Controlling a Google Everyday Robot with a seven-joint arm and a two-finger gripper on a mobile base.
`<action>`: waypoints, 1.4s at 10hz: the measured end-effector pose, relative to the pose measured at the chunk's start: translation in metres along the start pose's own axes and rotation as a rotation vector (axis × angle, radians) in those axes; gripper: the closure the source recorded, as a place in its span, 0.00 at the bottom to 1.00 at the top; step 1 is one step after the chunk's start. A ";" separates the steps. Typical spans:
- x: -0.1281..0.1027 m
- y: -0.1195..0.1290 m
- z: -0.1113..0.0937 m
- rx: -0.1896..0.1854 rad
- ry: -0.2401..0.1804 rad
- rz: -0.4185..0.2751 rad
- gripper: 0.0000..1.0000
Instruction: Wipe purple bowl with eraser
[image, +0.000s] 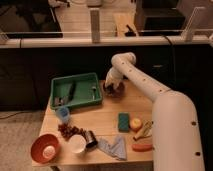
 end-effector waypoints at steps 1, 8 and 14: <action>-0.002 -0.003 -0.001 0.006 -0.010 -0.017 1.00; -0.011 0.011 -0.019 -0.013 -0.058 -0.065 1.00; 0.005 0.046 -0.020 -0.061 -0.045 0.013 1.00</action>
